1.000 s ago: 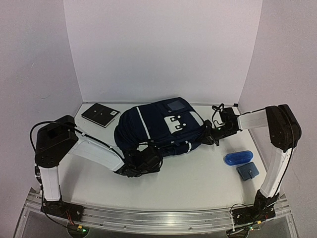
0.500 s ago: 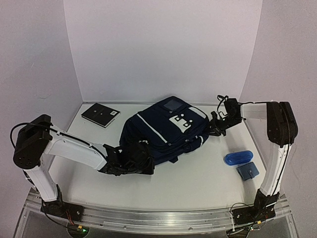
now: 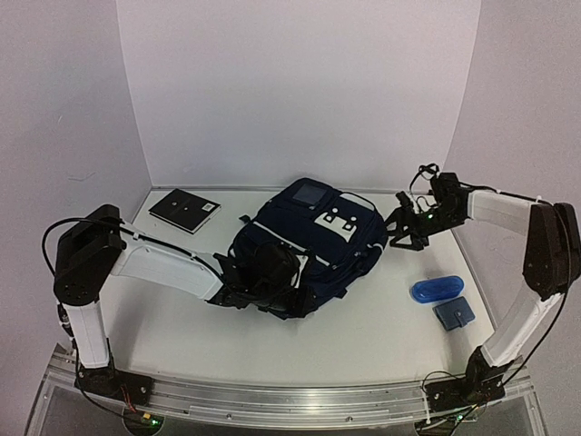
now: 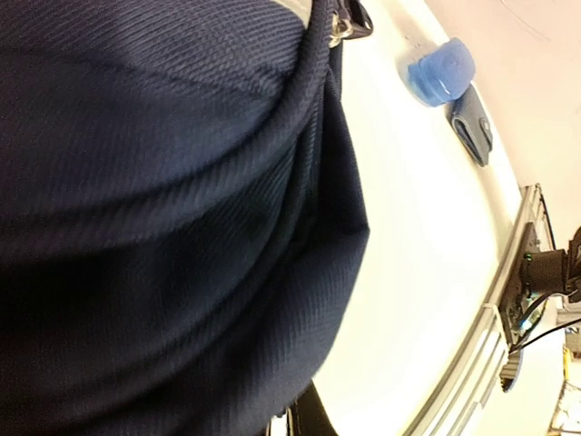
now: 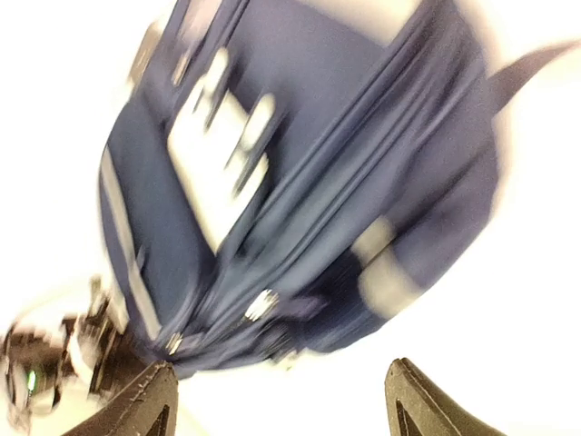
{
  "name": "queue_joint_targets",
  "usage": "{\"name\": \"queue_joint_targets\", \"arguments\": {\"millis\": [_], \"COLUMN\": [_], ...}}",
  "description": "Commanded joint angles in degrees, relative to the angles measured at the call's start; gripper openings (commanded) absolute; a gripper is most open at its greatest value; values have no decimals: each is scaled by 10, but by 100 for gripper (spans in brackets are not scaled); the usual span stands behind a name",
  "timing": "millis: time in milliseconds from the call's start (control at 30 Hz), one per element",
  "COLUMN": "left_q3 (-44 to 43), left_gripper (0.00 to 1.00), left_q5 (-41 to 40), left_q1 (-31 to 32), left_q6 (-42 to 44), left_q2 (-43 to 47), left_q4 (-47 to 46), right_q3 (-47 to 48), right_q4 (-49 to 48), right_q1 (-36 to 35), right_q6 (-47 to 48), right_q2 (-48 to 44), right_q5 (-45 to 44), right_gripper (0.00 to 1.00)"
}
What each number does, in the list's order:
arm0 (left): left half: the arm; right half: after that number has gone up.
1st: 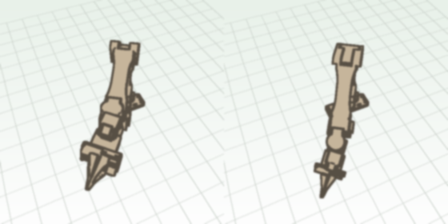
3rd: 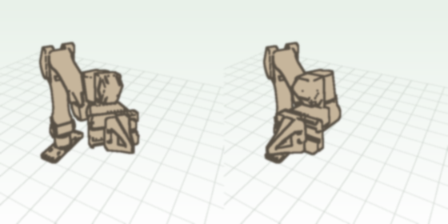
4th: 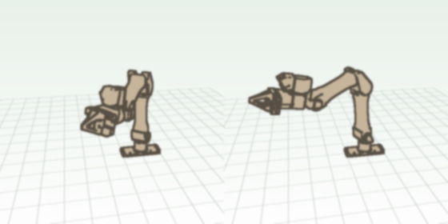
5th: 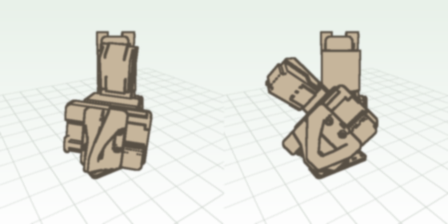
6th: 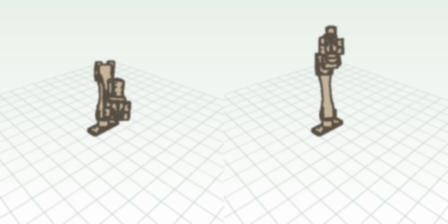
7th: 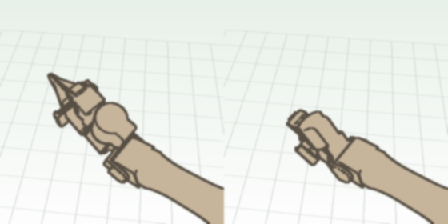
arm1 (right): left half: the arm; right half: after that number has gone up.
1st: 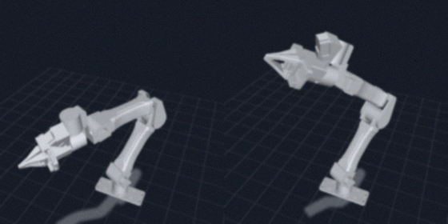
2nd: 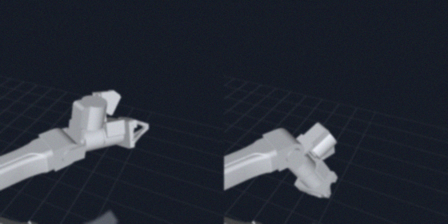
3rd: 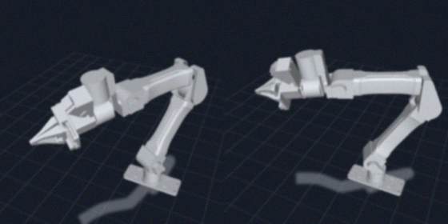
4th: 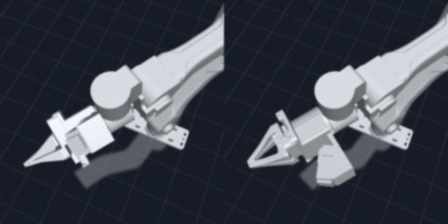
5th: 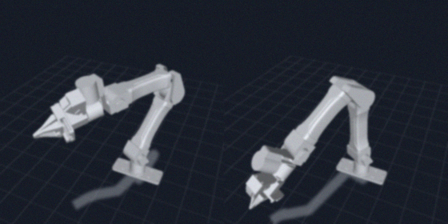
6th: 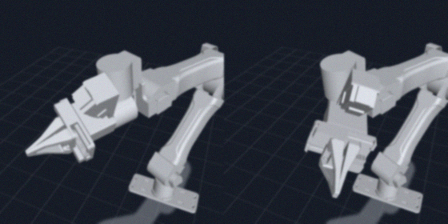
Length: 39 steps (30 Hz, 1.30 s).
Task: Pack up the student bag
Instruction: Zip the student bag at the center of the board.
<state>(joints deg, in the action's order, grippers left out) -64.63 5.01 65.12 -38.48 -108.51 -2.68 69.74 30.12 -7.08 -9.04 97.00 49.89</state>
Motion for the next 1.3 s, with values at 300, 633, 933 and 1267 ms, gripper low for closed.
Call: {"name": "queue_joint_targets", "arguments": {"millis": [300,633,933,1267], "left_q3": [-114,-144,-191,-133], "left_gripper": [0,0,0,0], "left_q5": [67,94,86,42], "left_q1": [-10,-5,15,16], "left_q6": [39,53,89,61], "left_q2": [-77,-112,-133,-69], "left_q4": [-90,-79,-21,51], "right_q3": [-75,-16,5,2], "right_q4": [54,46,26,30], "right_q1": [-107,-114,-113,-45], "right_q6": [29,1,-28,-38], "right_q2": [90,142,157,159], "right_q5": [122,113,63,-26], "right_gripper": [75,61,17,0]}}
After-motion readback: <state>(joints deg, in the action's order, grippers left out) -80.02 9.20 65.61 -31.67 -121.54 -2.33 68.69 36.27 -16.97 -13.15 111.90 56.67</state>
